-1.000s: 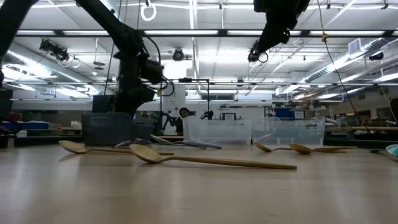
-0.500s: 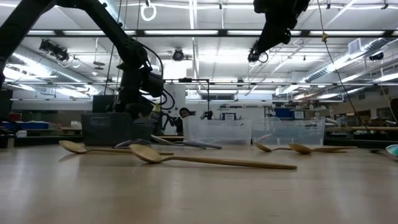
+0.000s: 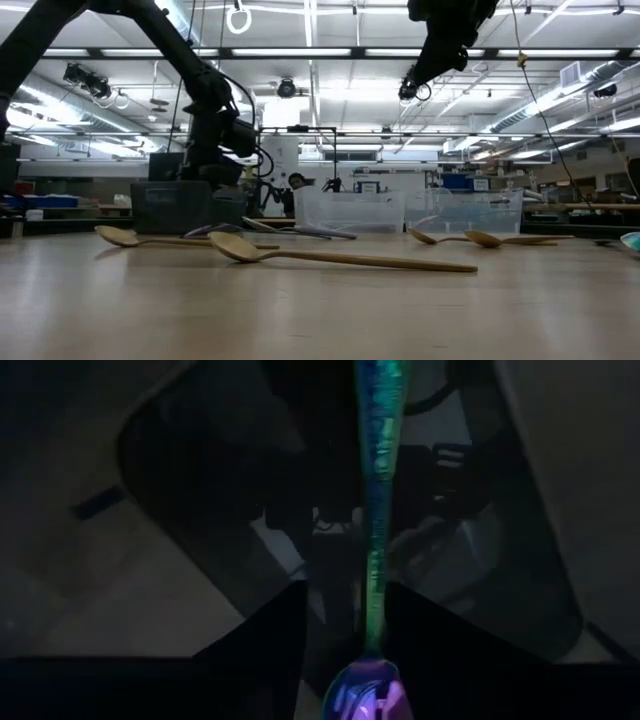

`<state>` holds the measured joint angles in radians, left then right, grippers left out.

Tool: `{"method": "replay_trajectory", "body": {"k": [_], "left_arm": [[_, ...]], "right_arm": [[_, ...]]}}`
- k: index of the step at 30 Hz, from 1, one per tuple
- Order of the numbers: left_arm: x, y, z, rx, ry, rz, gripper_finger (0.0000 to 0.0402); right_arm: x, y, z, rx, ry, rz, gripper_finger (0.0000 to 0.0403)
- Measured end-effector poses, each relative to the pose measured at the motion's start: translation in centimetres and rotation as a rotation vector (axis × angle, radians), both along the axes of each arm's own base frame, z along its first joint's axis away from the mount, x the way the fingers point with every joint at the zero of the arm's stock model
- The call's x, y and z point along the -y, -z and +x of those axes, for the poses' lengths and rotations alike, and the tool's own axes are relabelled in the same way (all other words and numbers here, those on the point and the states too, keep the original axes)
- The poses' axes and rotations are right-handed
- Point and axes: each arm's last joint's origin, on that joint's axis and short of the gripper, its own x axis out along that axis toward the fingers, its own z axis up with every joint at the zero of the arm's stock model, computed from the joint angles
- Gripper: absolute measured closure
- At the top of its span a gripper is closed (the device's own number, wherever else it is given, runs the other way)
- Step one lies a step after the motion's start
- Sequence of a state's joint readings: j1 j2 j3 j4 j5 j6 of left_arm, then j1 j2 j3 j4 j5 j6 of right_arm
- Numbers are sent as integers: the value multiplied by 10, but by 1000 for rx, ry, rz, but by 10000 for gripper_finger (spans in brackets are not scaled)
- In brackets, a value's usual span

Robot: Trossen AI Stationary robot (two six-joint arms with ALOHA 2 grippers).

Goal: Sort silverware by color (type)
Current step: Put the blue spoon into the right transparent bin

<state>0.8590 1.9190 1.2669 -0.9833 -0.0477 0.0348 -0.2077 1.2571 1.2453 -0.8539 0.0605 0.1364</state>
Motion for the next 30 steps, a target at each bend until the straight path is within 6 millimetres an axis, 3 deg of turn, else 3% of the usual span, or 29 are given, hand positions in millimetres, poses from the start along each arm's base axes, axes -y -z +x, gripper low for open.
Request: {"method": "replay_trajectory", "body": {"k": [7, 15, 19, 24, 30], "left_arm": [[-1, 0, 0, 54, 17, -44, 258], [-3, 19, 1, -14, 23, -80, 264], [3, 22, 9, -59, 101, -44, 298], [8, 23, 15, -61, 121, -40, 377], [10, 23, 16, -71, 115, -35, 379]], "right_arm": [[0, 0, 0, 0, 1, -1, 253], [0, 0, 0, 0, 2, -1, 253], [0, 0, 0, 3, 13, 8, 253], [0, 0, 0, 3, 15, 10, 253], [0, 0, 0, 0, 3, 0, 253]]}}
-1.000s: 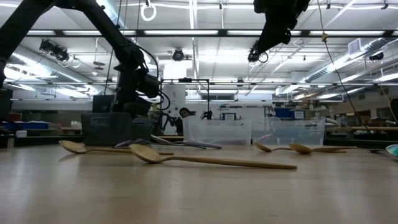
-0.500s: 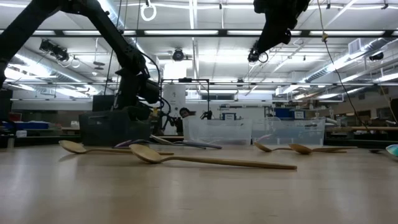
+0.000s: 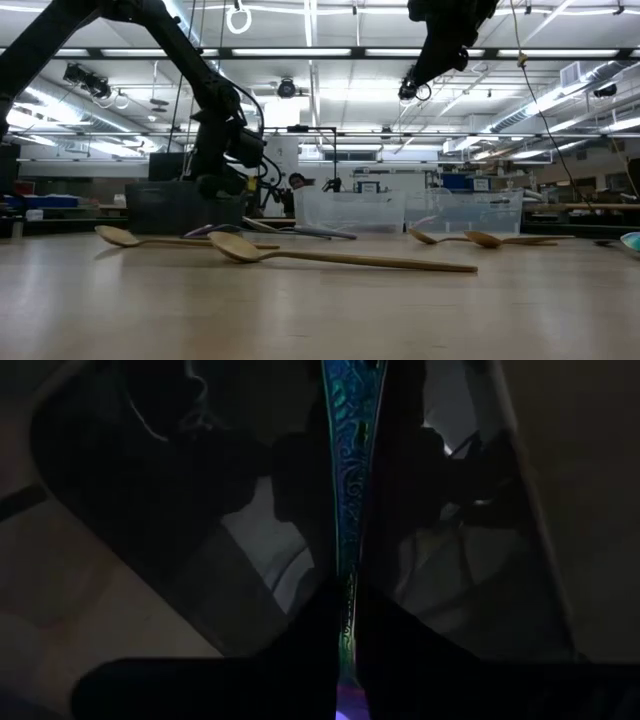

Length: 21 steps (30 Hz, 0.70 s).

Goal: Sort silverware by color (type)
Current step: Put the blue spoon into the right transparent bin

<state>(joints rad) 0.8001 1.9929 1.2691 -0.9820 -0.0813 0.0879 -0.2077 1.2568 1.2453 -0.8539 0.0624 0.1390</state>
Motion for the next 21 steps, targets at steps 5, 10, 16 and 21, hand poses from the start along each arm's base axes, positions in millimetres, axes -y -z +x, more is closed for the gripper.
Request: {"method": "replay_trajectory", "body": {"k": [5, 10, 16, 21], "left_arm": [[1, -11, -3, 3, -32, -20, 379], [2, -33, -3, 33, -62, 5, 379], [5, -43, -4, 30, -94, 9, 379], [9, -43, 1, 32, -93, 20, 379]], "right_arm": [[0, 0, 0, -4, -17, -13, 253], [0, 0, 0, -6, -32, -26, 253], [0, -1, 1, 2, -49, -43, 253], [0, -1, 1, 3, -49, -43, 253]]}}
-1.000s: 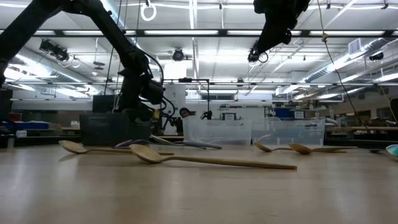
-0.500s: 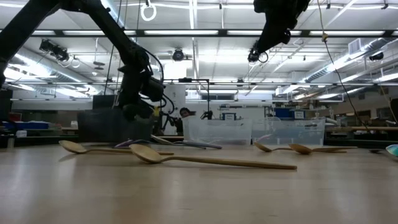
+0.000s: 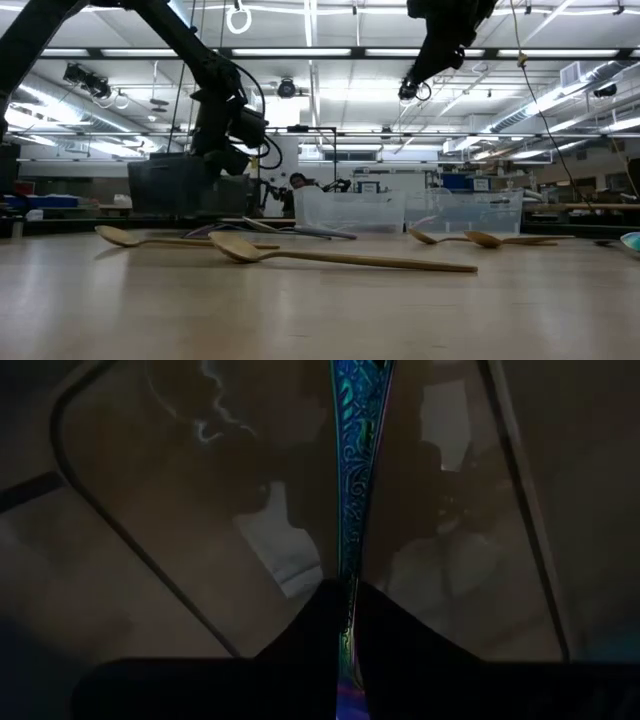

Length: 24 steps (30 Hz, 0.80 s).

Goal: Sort silverware by color (type)
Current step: Put the blue spoon into the right transparent bin

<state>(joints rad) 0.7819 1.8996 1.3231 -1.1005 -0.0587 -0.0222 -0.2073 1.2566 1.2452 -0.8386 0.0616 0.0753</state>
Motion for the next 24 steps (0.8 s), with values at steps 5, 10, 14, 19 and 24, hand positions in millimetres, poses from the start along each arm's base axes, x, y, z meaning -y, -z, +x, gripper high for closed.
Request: {"method": "replay_trajectory", "body": {"k": [5, 10, 14, 19, 24], "left_arm": [[3, 5, 1, -23, 41, 0, 379], [5, 4, 2, 32, -10, -53, 379], [8, 4, 5, 78, -33, -99, 379], [11, -1, 5, 88, -38, -102, 379], [13, -17, 2, 131, -63, -70, 377]], "right_arm": [[-1, 0, 0, 2, 1, 5, 253], [0, -1, 2, 22, 15, 13, 253], [5, 11, 16, 106, -9, -35, 253], [17, 37, 42, 194, -36, -65, 253], [28, 62, 78, 268, -100, -41, 253]]}}
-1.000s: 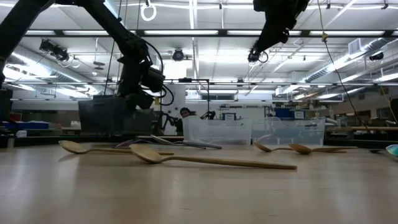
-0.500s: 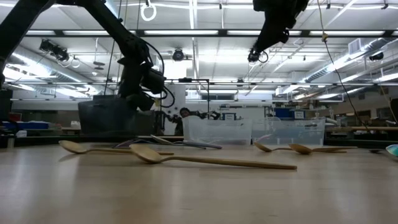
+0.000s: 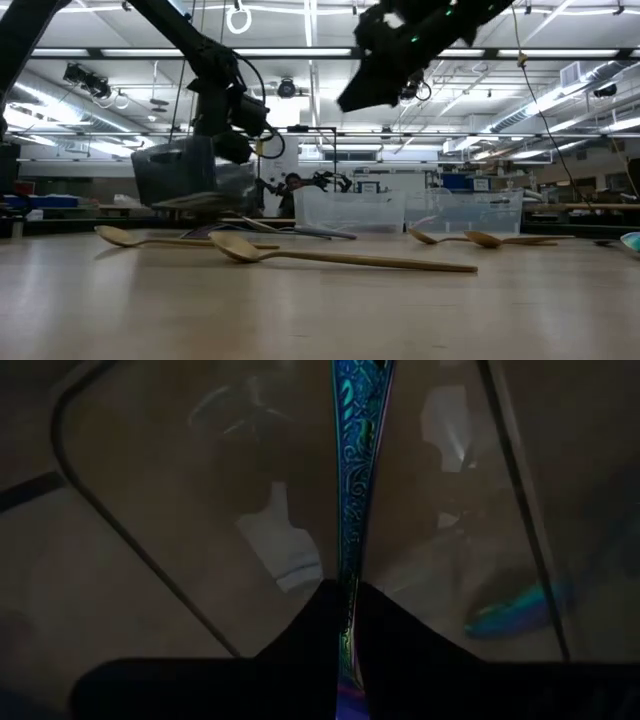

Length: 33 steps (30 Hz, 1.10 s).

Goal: Sort silverware by color (type)
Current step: Put the blue spoon into the right transparent bin

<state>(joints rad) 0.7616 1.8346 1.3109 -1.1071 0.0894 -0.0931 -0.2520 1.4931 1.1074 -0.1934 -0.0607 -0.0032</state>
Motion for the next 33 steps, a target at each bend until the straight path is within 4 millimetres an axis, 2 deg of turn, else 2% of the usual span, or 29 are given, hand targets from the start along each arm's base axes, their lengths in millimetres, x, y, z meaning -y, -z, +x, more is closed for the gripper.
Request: {"method": "replay_trajectory", "body": {"k": [4, 7, 11, 22, 27, 33], "left_arm": [[0, -14, -8, 19, -64, 30, 377], [1, -21, -8, 36, -102, 48, 378], [4, -23, -7, 42, -147, 50, 378], [8, -23, -2, 31, -293, 43, 378], [9, -23, -2, 39, -366, 17, 378], [13, -23, 2, 60, -398, -26, 378]], "right_arm": [[6, 19, 26, 87, -32, -3, 253], [10, 24, 43, 199, -35, -37, 253], [15, 27, 67, 305, -57, -110, 253], [14, 21, 129, 379, -169, -133, 253], [10, 29, 140, 366, -225, -148, 253], [8, 17, 141, 436, -245, -203, 253]]}}
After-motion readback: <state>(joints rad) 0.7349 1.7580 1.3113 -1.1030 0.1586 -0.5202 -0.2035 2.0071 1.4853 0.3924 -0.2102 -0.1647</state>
